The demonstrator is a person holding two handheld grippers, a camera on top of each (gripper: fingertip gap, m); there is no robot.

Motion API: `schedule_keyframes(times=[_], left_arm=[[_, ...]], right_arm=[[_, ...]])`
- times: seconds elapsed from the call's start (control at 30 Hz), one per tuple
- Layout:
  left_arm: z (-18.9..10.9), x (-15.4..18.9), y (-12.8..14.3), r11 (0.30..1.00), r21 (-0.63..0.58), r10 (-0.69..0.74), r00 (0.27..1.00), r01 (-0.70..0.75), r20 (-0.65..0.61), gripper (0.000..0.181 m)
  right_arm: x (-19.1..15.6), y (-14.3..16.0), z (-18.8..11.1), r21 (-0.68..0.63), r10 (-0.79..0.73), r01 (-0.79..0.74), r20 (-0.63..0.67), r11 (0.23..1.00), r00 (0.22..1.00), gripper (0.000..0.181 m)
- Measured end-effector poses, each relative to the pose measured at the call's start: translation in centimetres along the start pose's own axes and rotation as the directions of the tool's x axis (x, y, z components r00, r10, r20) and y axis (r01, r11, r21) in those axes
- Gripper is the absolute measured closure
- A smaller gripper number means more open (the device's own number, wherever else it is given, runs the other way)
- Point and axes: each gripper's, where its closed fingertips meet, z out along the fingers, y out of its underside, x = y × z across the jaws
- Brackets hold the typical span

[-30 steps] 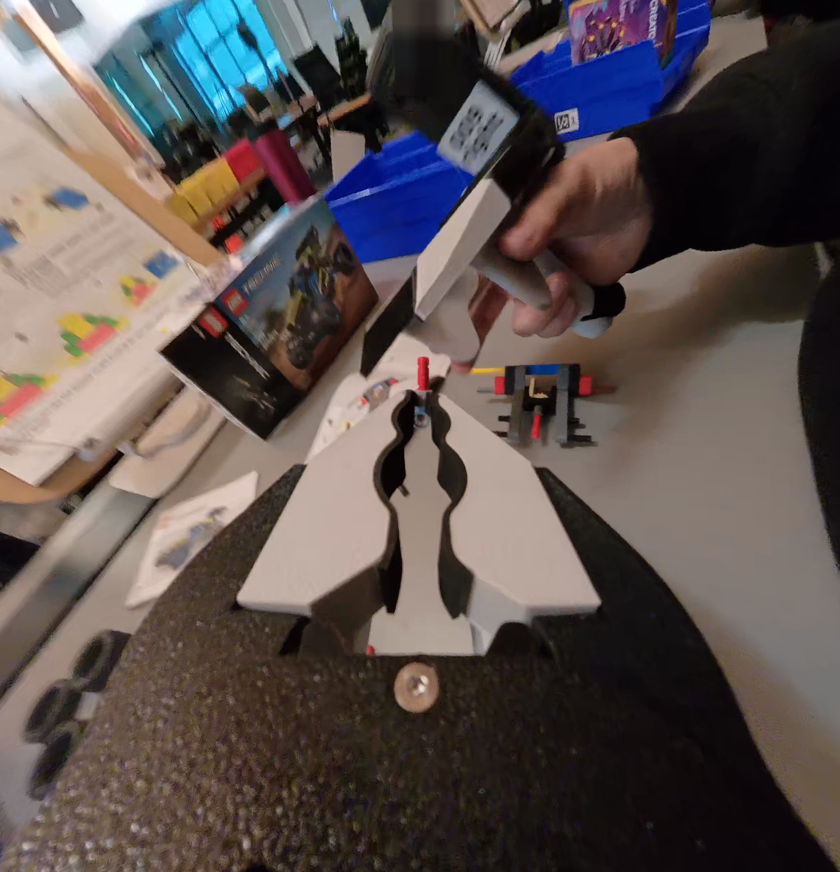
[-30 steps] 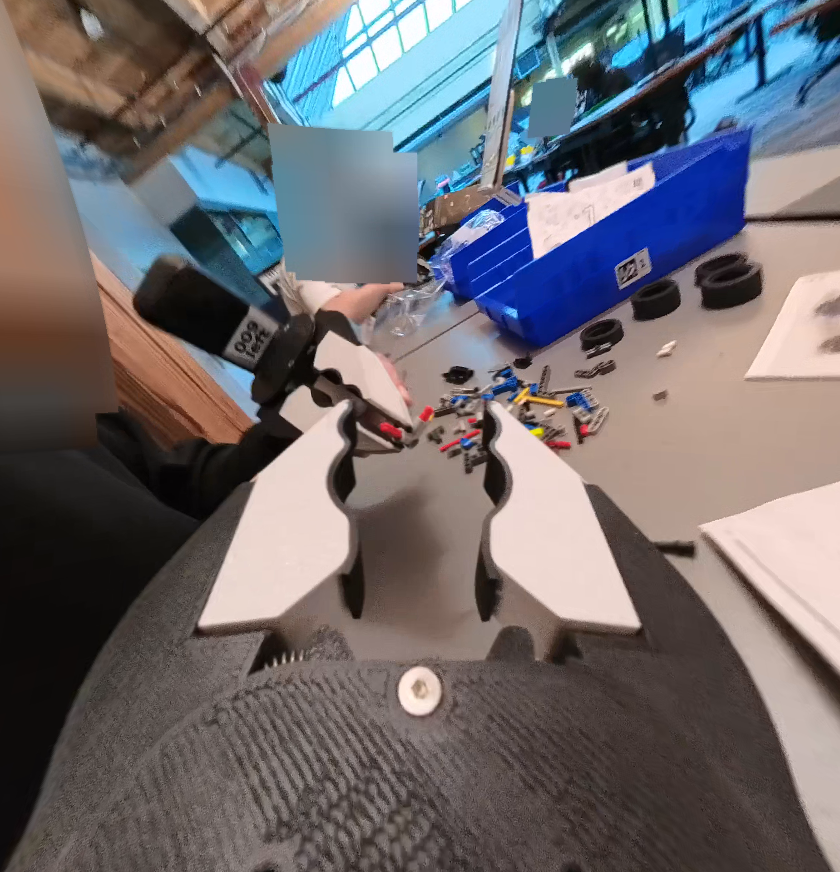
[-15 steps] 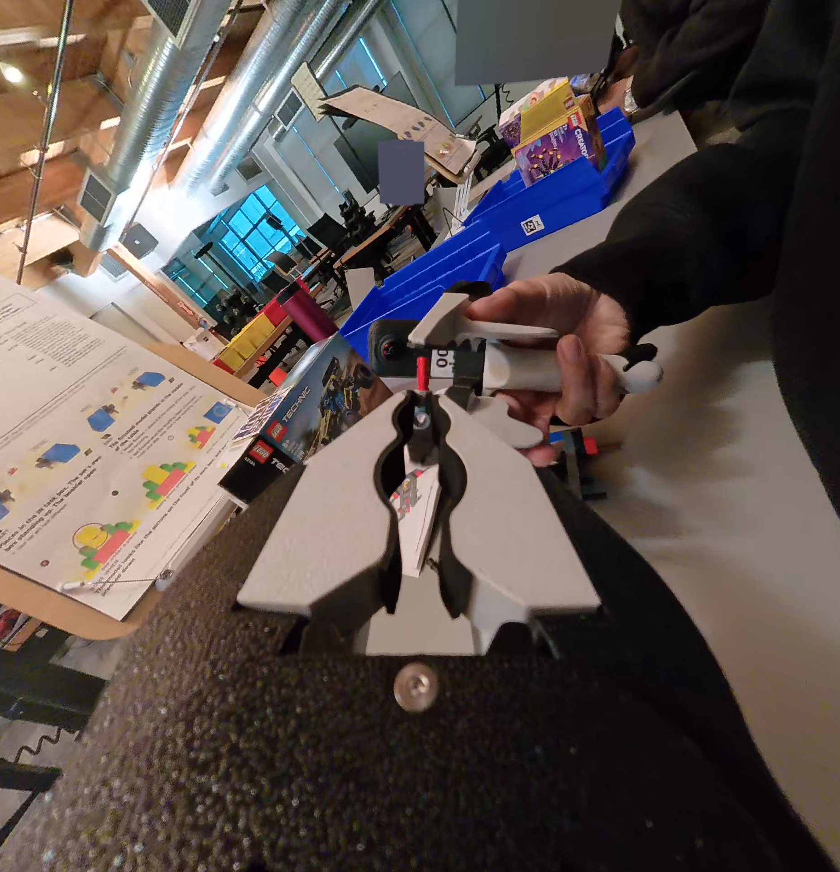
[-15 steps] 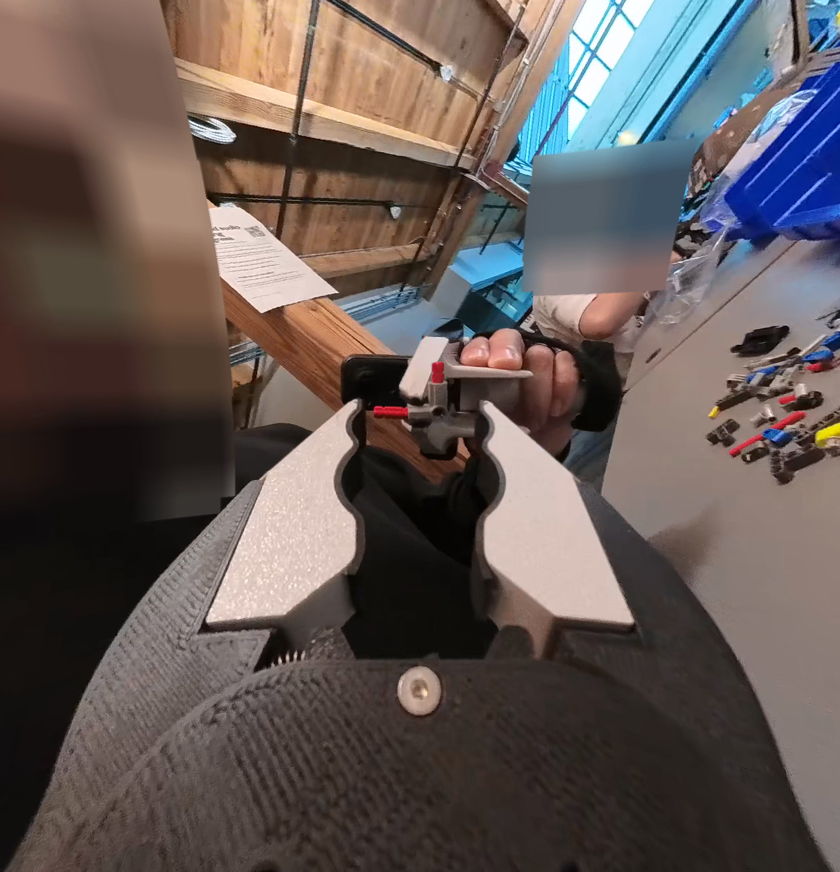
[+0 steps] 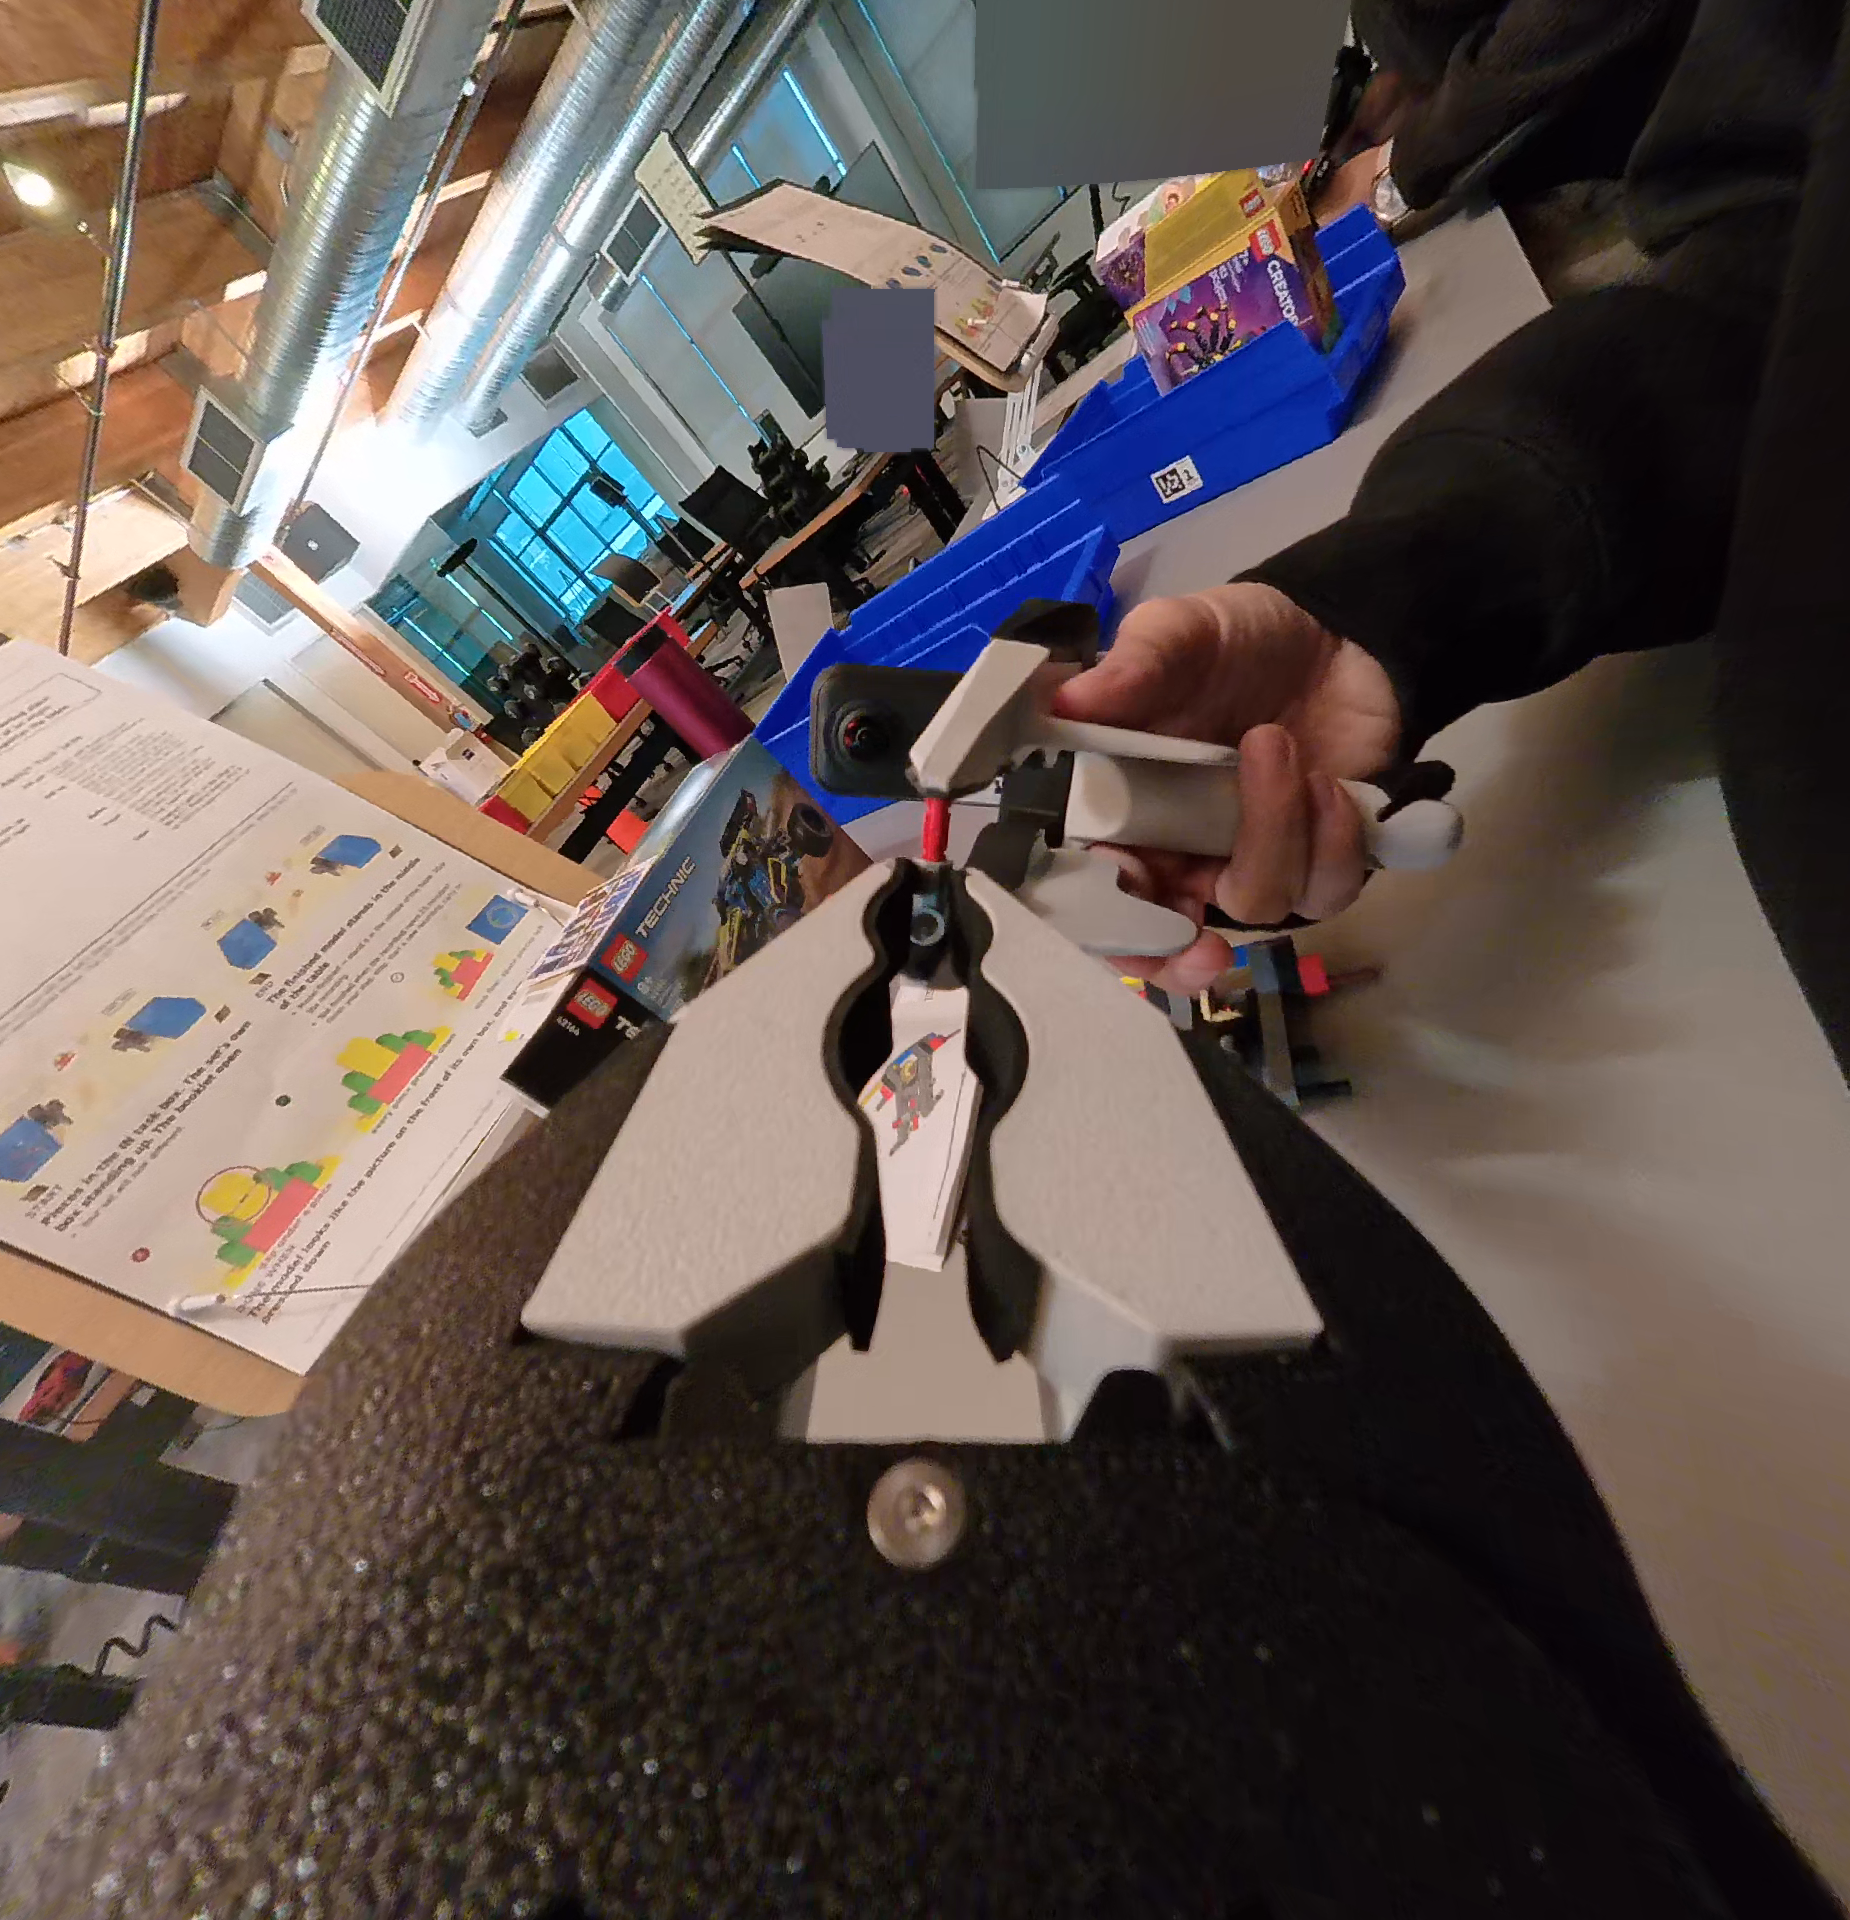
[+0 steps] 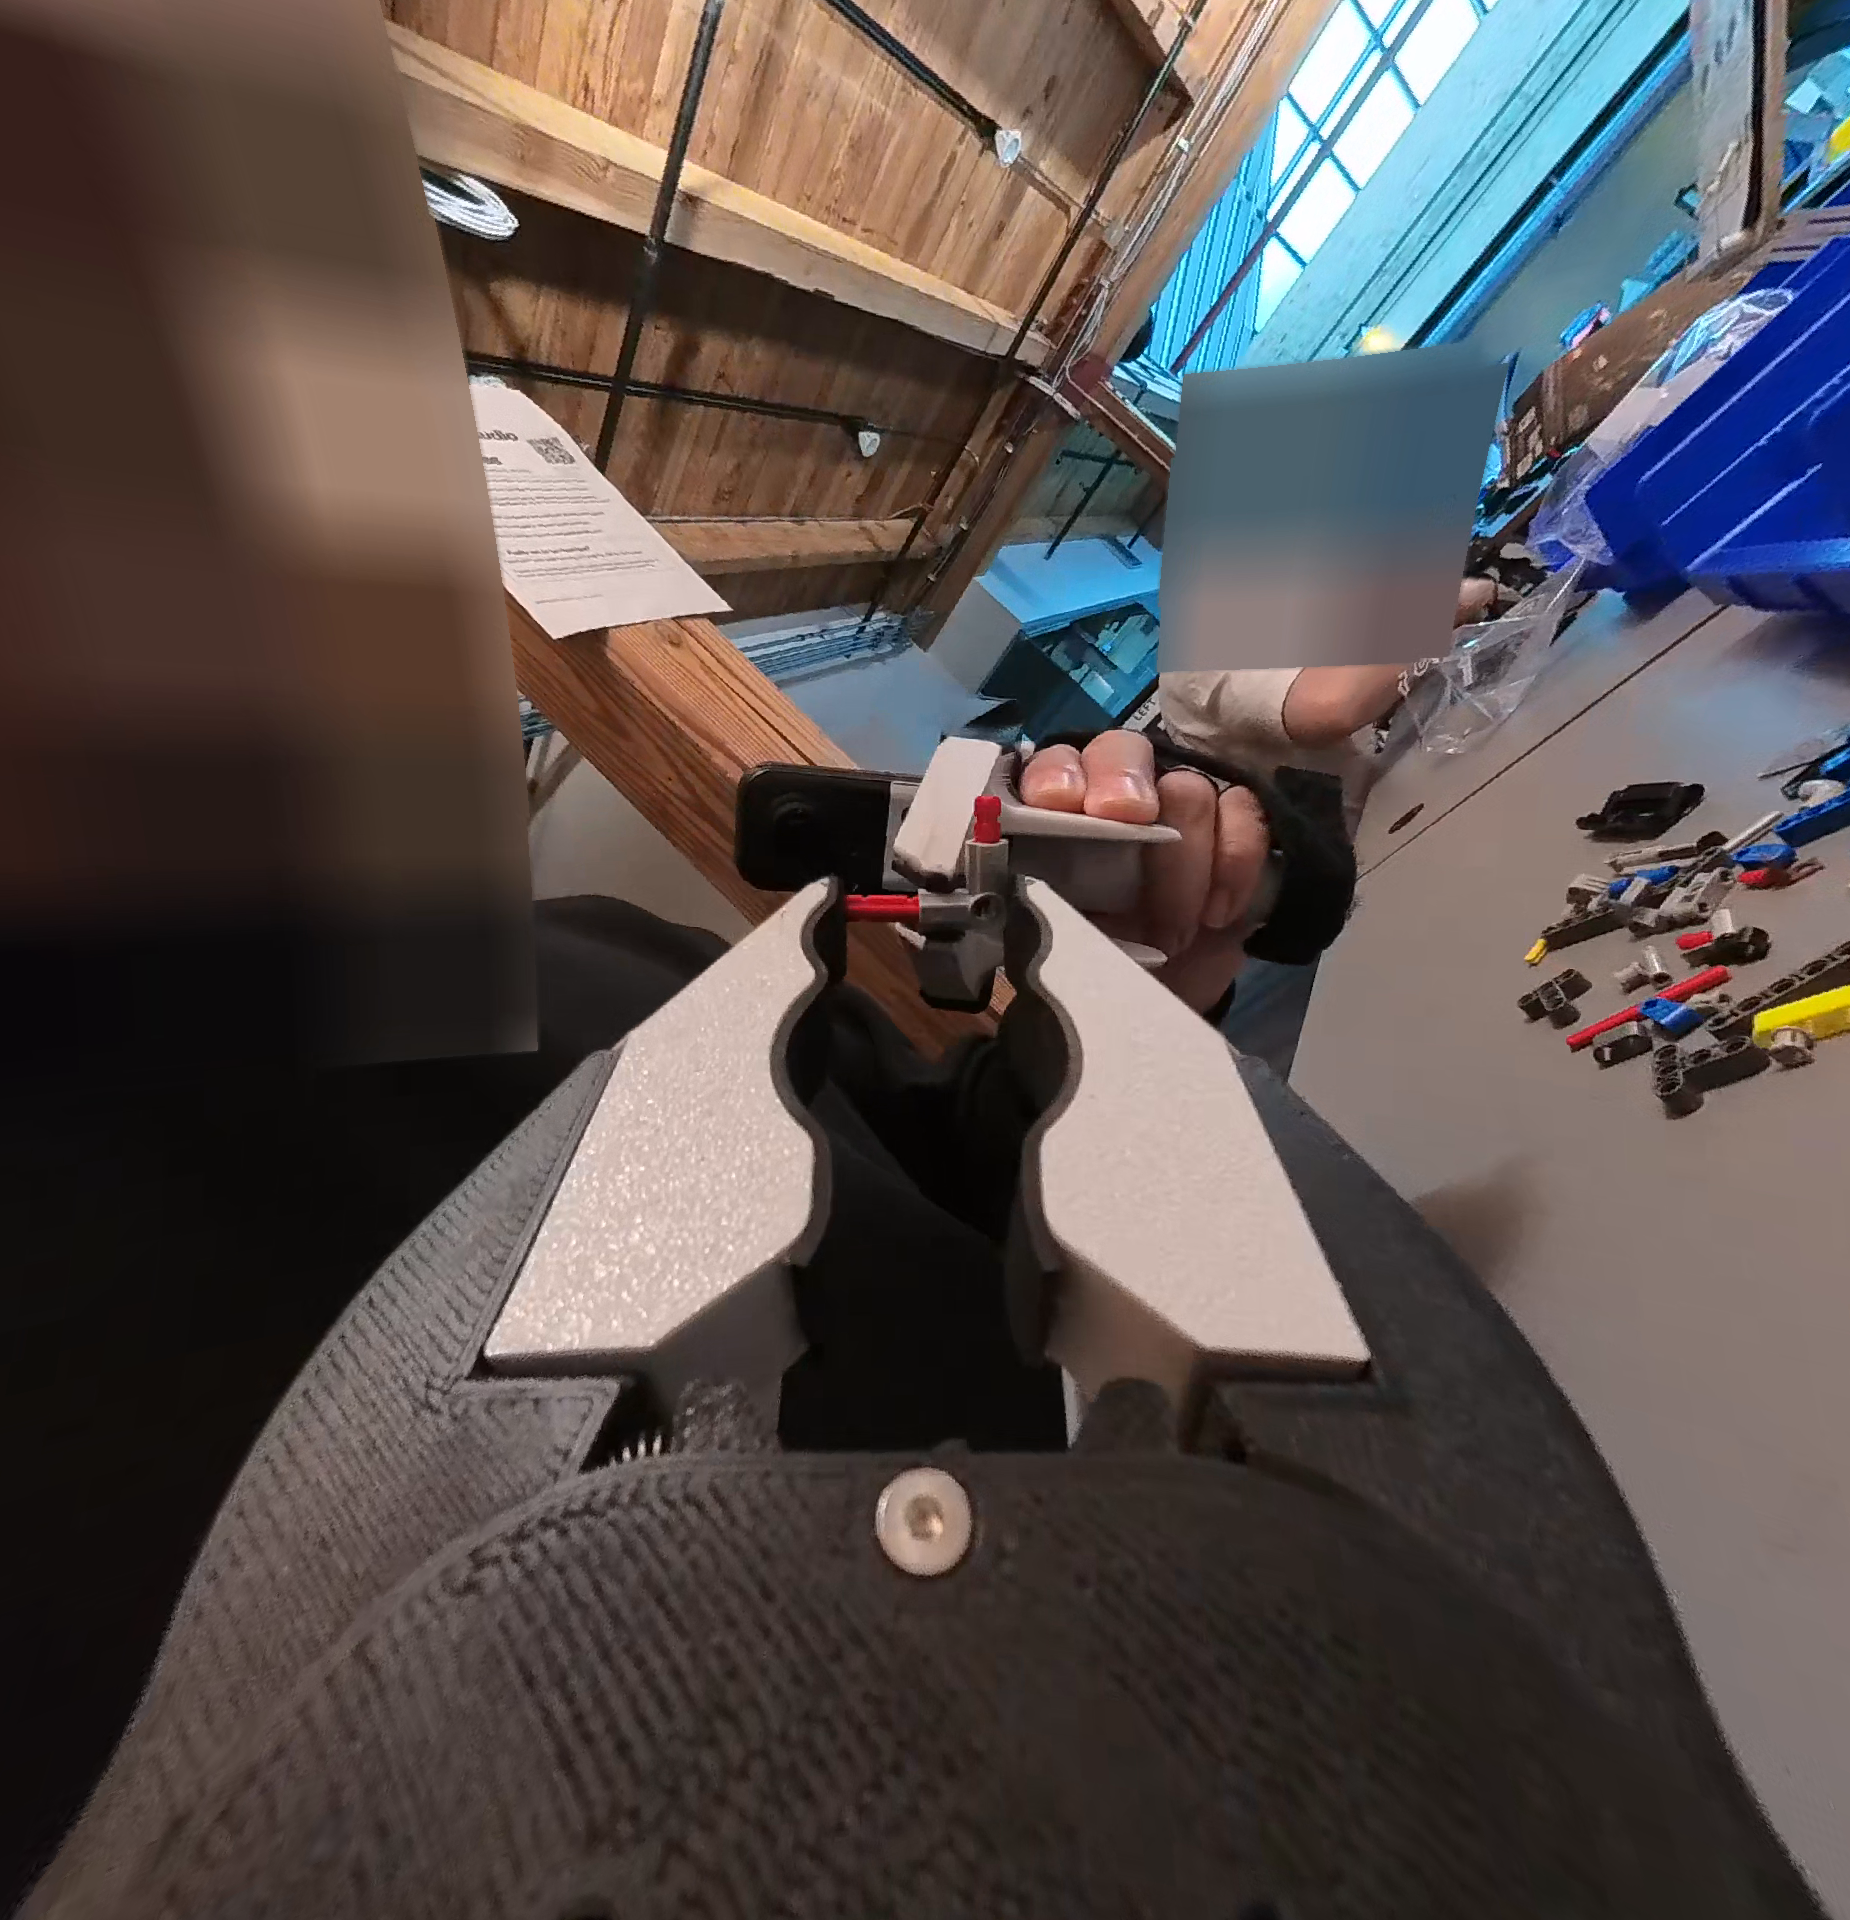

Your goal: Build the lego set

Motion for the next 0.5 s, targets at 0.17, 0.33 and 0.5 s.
schedule_keyframes(times=[0.17,0.33,0.5], left_arm=[[-0.02,0.05,-0.17,1.000,-0.010,0.029,1.000,-0.029,-0.011,0.177],[-0.01,0.11,-0.21,0.999,-0.014,0.040,0.999,-0.040,-0.022,0.177],[0.12,0.16,-0.23,0.999,-0.005,0.035,0.999,-0.035,-0.022,0.177]], right_arm=[[-0.21,0.03,0.01,-0.006,0.038,-0.038,0.026,0.999,0.999,0.152],[-0.25,0.08,-0.03,-0.013,0.069,-0.068,0.032,0.998,0.997,0.152],[-0.36,-0.04,-0.15,0.010,0.124,-0.124,0.065,0.992,0.990,0.152]])
